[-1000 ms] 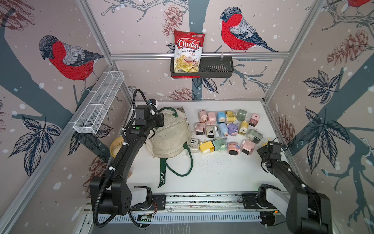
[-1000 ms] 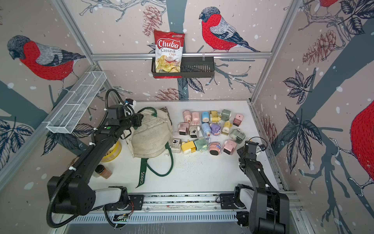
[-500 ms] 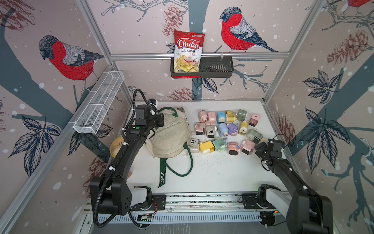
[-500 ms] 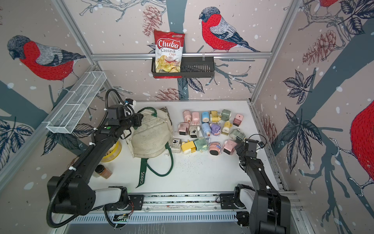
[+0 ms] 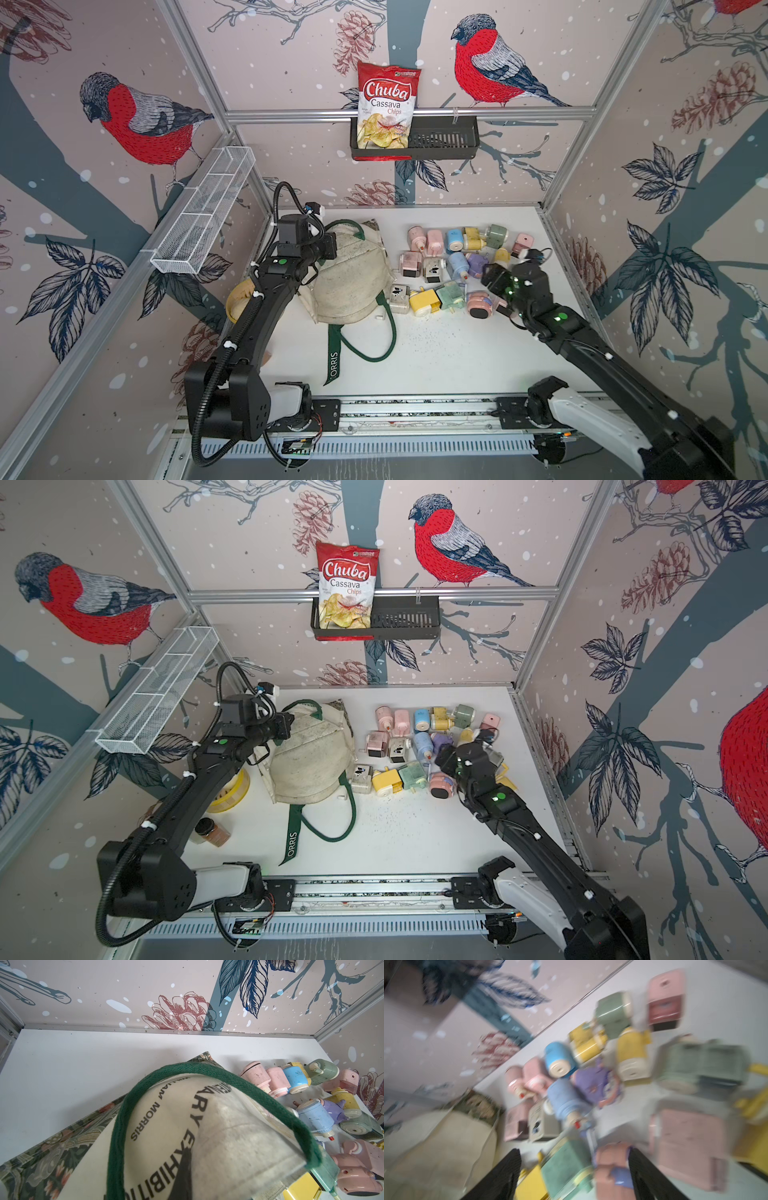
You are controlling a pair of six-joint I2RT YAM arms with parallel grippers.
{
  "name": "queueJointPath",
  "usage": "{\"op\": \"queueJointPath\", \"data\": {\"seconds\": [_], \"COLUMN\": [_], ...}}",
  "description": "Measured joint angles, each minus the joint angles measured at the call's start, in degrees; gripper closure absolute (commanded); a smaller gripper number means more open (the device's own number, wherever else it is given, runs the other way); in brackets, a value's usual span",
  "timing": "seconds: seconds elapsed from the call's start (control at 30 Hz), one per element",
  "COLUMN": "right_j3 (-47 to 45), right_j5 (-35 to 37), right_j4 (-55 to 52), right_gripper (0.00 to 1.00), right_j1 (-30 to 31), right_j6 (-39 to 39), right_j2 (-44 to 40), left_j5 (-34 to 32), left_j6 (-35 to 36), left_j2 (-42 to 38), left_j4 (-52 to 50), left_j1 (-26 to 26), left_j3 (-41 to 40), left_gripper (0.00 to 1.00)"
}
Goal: Take out the pencil sharpeners from the tote bags
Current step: Adjust the canvas bag at the center of the board.
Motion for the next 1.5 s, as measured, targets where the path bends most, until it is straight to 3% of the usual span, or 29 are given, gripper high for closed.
{"op": "queueJointPath", "data": {"seconds": [0.2, 0.37, 0.6, 0.9, 1.37, 1.5], "right_j3": [5.7, 10.4, 19.8, 29.2, 30.5, 29.1], "right_j5": [0.2, -0.8, -7.4, -12.0, -14.4, -15.0], "right_j4": [6.1, 12.2, 19.1, 23.2, 27.8, 28.7], "right_gripper": [0.16, 0.19, 0.20, 0.21, 0.20, 0.36], "right_j1": [23.1, 33.1, 37.1, 36.2, 36.7, 36.0], "right_j6": [7.1, 12.7, 18.3, 24.2, 28.8, 29.6], "right_j2": [14.9, 28.6, 46.1, 61.0, 64.5, 64.0], "left_j5": [-0.3, -0.6, -0.7, -0.8, 0.6, 2.3], "left_j6": [0.0, 0.0, -0.1, -1.0, -5.6, -6.3], "left_j2": [0.0, 0.0, 0.0, -0.3, 0.0, -1.5], "left_j4": [-0.2, -0.4, -0.5, -1.0, -10.9, -12.1], "left_j1": [0.0, 0.0, 0.0, 0.0, 0.9, 1.1], "left_j3": [0.1, 0.1, 0.1, 0.3, 9.3, 9.7], "left_gripper": [1.00, 1.00, 1.00, 1.00, 1.00, 1.00]}}
